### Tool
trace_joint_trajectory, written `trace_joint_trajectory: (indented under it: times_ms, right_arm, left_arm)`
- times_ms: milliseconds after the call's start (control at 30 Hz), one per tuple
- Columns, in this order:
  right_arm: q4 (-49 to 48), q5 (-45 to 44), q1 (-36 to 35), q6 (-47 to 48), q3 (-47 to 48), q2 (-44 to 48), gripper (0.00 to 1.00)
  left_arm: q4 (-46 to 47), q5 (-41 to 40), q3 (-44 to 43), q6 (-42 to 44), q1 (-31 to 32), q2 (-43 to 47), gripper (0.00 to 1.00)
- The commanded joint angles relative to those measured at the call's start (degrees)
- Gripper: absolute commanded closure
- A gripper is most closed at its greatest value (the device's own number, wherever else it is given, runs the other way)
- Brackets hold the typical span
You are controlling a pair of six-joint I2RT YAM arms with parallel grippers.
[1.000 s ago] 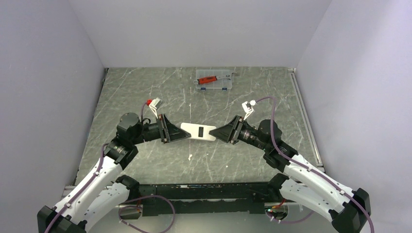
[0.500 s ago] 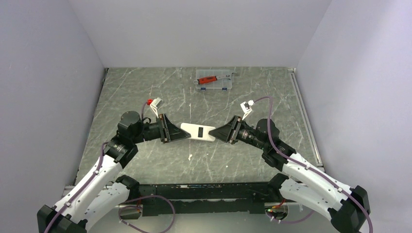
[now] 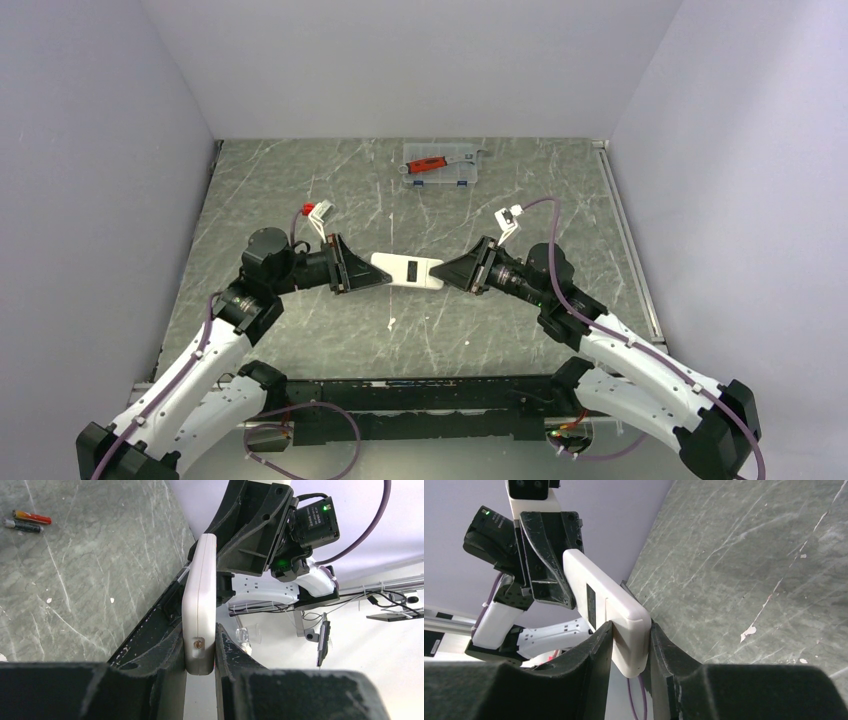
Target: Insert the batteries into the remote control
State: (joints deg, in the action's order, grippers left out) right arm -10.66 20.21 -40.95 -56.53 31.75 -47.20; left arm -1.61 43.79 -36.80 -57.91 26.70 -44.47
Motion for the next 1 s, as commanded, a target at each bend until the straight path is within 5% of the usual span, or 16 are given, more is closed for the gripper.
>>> trace_joint_trajectory:
  times_ms: [0, 367, 733, 967]
  right_arm:
    - [-6.9, 2.5, -0.5, 0.3, 1.0, 0.4, 0.96]
    - [-3.7, 0.6, -0.5, 1.6, 0.9, 2.9, 1.00]
    - [-1.0, -0.5, -0.5, 2.0, 0.2, 4.9, 0.72]
    - [0.7, -0.8, -0.5, 2.4, 0.2, 5.7, 0.65]
  left_arm:
    - [-0.4, 1.0, -1.7, 1.0, 0.4, -0.4, 1.00]
    - [-1.2, 0.1, -2.1, 1.5, 0.4, -0.6, 1.00]
    - [1.2, -0.2, -1.4, -0.2, 0.4, -1.1, 1.00]
    - [0.9, -0.5, -2.0, 0.1, 0.4, -1.4, 1.00]
